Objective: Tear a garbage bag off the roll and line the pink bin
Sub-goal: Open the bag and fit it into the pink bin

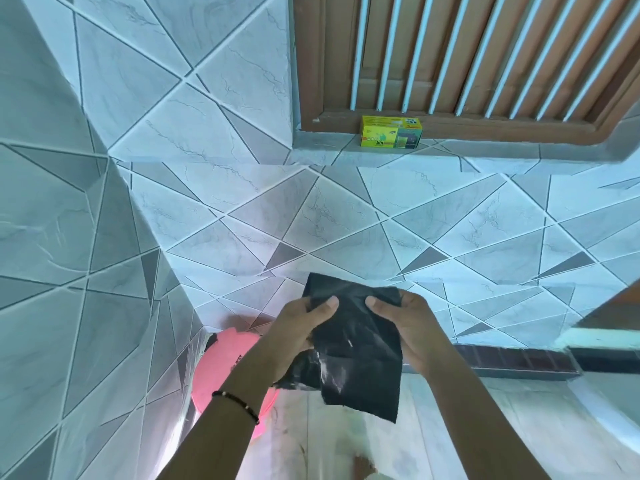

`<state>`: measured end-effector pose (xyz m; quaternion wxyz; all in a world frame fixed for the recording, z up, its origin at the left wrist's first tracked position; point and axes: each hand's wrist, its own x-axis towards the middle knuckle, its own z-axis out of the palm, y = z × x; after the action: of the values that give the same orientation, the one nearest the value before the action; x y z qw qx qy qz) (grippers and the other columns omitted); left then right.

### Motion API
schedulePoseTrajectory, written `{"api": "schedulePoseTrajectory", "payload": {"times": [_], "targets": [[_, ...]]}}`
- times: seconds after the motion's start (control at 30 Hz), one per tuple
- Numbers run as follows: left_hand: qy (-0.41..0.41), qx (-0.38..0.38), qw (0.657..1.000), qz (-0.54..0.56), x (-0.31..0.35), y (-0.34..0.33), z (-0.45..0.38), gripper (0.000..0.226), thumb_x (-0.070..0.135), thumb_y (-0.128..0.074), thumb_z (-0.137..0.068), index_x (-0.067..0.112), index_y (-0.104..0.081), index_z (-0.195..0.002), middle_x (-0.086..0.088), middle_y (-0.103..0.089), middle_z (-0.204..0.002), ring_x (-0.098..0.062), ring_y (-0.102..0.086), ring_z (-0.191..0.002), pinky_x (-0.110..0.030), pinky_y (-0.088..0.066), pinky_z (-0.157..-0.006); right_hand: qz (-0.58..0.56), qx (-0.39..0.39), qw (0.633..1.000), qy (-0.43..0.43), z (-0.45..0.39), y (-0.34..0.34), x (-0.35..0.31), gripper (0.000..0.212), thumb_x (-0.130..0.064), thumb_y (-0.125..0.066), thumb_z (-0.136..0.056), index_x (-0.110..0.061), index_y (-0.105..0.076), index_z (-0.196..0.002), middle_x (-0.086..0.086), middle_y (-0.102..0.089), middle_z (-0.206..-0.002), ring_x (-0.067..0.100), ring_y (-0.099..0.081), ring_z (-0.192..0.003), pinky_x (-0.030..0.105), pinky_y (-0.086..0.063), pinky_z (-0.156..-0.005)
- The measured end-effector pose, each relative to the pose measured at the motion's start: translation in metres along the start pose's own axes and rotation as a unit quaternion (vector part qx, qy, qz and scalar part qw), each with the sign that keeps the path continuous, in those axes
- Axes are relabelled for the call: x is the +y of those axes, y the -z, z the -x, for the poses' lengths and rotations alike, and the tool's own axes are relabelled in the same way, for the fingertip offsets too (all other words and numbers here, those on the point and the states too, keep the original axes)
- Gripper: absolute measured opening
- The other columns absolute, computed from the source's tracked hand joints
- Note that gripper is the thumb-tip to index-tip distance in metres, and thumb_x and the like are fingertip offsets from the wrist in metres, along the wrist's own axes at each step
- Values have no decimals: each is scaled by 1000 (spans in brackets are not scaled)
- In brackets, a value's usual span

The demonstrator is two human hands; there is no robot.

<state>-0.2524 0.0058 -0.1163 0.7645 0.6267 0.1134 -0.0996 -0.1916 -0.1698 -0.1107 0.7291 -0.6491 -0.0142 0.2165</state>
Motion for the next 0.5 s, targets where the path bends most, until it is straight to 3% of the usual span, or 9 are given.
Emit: {"api": "schedulePoseTrajectory", "payload": {"times": [0.07, 0.13, 0.23, 0.3, 0.4, 0.5], "targets": [[7, 8, 1000, -26, -4, -3, 1, 18, 24, -62, -89, 12, -69, -101, -6, -76, -97, -22, -72, -91, -26, -56, -71, -29, 16, 999, 2, -4, 4, -3, 12, -11, -69, -81, -6, -73, -91, 17, -74, -94, 38, -69, -90, 50, -55, -84], [-12, 60, 998, -35, -5, -7, -2, 12, 16, -64, -87, 9, -71, -95, -9, -76, -92, -25, -71, -88, -32, -57, -78, -47, -11, 999, -2, -7, 9, -6, 16, -15, -67, -82, -6, -72, -94, 13, -75, -92, 32, -70, -87, 37, -56, -73], [-24, 147, 989, 12, -2, -12, -13, 11, 13, -63, -87, 9, -73, -92, -15, -74, -92, -34, -69, -91, -44, -56, -88, 43, -96, 994, -39, -9, 16, -5, 25, -25, -71, -78, -7, -71, -96, 11, -74, -90, 28, -70, -85, 33, -53, -70], [-20, 184, 981, 56, 2, -16, -19, 15, 16, -63, -87, 6, -71, -96, -19, -73, -97, -39, -67, -98, -48, -54, -91, 86, -109, 989, -46, -11, 20, -5, 14, -14, -72, -79, -6, -72, -91, 12, -74, -85, 28, -70, -80, 31, -55, -66], [15, 145, 986, 78, 4, -23, -18, 21, 24, -65, -86, 9, -68, -100, -15, -74, -100, -32, -70, -96, -45, -56, -87, 43, -46, 997, -45, -20, 24, -4, 22, -12, -74, -75, -4, -72, -96, 19, -74, -91, 38, -70, -84, 40, -57, -74], [30, 110, 993, -2, -6, -32, -17, 16, 25, -66, -86, 14, -69, -98, -7, -76, -97, -25, -71, -93, -43, -56, -90, -1, -10, 999, -30, -28, 29, -10, 19, -16, -70, -81, -5, -71, -95, 19, -73, -94, 38, -69, -90, 42, -56, -78]]}}
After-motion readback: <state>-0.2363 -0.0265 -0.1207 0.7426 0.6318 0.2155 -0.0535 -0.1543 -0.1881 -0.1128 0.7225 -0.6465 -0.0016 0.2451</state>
